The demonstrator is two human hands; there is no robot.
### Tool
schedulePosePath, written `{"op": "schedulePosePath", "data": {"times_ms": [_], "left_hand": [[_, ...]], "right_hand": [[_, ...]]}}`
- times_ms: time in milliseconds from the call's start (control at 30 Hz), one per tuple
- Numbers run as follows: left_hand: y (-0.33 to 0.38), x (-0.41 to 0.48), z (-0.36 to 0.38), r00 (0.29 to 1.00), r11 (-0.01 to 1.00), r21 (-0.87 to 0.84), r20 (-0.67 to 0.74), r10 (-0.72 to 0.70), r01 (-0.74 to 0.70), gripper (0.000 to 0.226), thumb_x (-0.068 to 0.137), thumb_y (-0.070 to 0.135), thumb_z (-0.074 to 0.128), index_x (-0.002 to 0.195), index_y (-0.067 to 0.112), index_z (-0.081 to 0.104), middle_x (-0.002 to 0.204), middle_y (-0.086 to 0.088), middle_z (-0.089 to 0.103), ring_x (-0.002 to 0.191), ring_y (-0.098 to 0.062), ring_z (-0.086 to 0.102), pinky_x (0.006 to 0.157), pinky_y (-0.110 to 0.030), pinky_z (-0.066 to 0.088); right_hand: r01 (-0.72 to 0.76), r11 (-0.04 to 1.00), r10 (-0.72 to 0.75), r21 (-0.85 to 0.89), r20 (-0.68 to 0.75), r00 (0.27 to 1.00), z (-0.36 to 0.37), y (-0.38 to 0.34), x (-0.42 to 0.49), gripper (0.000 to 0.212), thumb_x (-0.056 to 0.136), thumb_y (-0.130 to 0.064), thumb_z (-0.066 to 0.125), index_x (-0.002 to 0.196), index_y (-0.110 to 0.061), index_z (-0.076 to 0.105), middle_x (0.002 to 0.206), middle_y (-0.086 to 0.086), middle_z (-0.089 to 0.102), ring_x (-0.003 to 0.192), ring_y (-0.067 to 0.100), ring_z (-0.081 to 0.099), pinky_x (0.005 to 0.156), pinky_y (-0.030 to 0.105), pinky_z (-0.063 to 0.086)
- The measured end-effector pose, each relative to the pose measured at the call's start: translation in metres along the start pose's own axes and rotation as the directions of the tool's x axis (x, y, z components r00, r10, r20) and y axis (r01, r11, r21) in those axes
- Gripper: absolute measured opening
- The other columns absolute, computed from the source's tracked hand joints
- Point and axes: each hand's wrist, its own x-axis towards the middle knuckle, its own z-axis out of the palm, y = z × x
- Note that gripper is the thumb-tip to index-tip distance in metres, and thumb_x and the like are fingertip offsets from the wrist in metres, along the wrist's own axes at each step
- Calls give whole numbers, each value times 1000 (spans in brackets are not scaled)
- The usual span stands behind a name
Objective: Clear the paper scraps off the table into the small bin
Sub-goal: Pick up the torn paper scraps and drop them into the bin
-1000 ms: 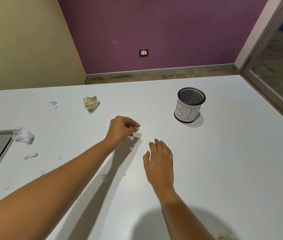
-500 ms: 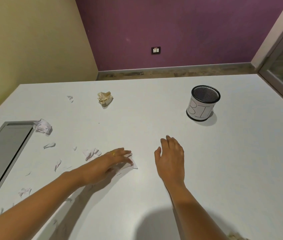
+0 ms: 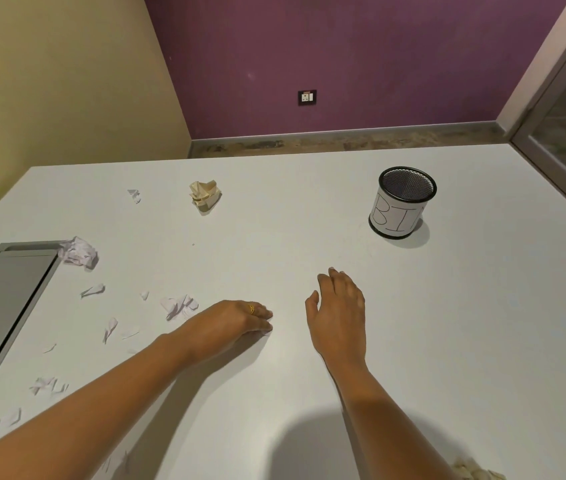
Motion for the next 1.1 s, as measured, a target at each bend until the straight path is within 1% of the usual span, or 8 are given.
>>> {"op": "schedulePosePath", "data": {"times_ms": [100, 233, 333, 433, 600, 800, 933, 1100], "left_hand": [[-3, -5, 5, 1000, 990, 138, -27, 13, -9, 25, 90, 26, 54, 108, 17, 67, 118, -1, 65, 114, -18, 58, 92, -21, 43], [-1, -3, 8, 996, 995, 49, -35, -83, 85, 25, 89, 8, 50, 108, 13, 67, 116, -1, 65, 110, -16, 59, 90, -20, 44], [3, 4, 6, 993, 997, 14, -94, -76, 78, 21, 80, -5, 57, 92, 6, 71, 99, -9, 71, 94, -23, 67, 79, -26, 53], [10, 16, -5, 989, 998, -27, -135, -61, 57, 15, 79, -2, 61, 83, 6, 73, 85, -9, 75, 80, -25, 69, 71, -29, 57], [23, 66, -34, 963, 995, -65, -255, -91, 77, 22, 91, 13, 55, 109, 13, 68, 103, -5, 74, 93, -20, 70, 84, -26, 51], [46, 149, -78, 949, 994, -108, -309, -64, 32, 34, 92, 1, 50, 125, 11, 53, 108, -12, 71, 97, -24, 67, 90, -36, 53], [61, 203, -110, 940, 993, -118, -339, -51, 12, 25, 88, -1, 52, 111, 6, 59, 101, -14, 70, 89, -28, 65, 82, -37, 54], [73, 254, -127, 956, 1000, -4, -294, 3, -4, 18, 89, 3, 54, 102, -1, 66, 102, -17, 70, 95, -29, 64, 78, -31, 49]], "right_hand": [[-3, 1000, 3, 5, 12, 1000, 0, 0, 0, 27, 89, -15, 52, 114, -7, 59, 130, 13, 57, 125, 30, 50, 104, 43, 41], [-4, 1000, 4, 6, 2, 1000, -1, -1, 0, 27, 88, -15, 54, 113, -7, 60, 128, 13, 59, 123, 30, 52, 103, 43, 42], [-4, 1000, 4, 13, -3, 1000, -1, -1, 0, 26, 88, -15, 54, 112, -6, 61, 128, 14, 59, 122, 31, 53, 102, 43, 42], [0, 1000, 0, 6, -3, 1000, -1, -1, 1, 26, 88, -15, 54, 112, -7, 61, 128, 13, 60, 122, 30, 53, 102, 43, 43], [8, 1000, -8, -6, -2, 1000, -2, -1, 1, 28, 88, -17, 55, 114, -8, 60, 128, 13, 60, 122, 30, 53, 103, 43, 44], [17, 1000, -18, -18, -17, 1000, -5, -1, 2, 27, 87, -18, 55, 111, -7, 61, 121, 12, 63, 117, 28, 57, 100, 40, 46], [34, 999, -35, -16, -22, 999, -8, -2, 1, 27, 83, -16, 58, 109, -8, 63, 117, 11, 65, 114, 26, 59, 98, 39, 48], [17, 1000, -17, -22, -11, 1000, -7, -1, 1, 25, 82, -16, 59, 104, -7, 66, 116, 13, 67, 109, 28, 63, 94, 39, 52]]}}
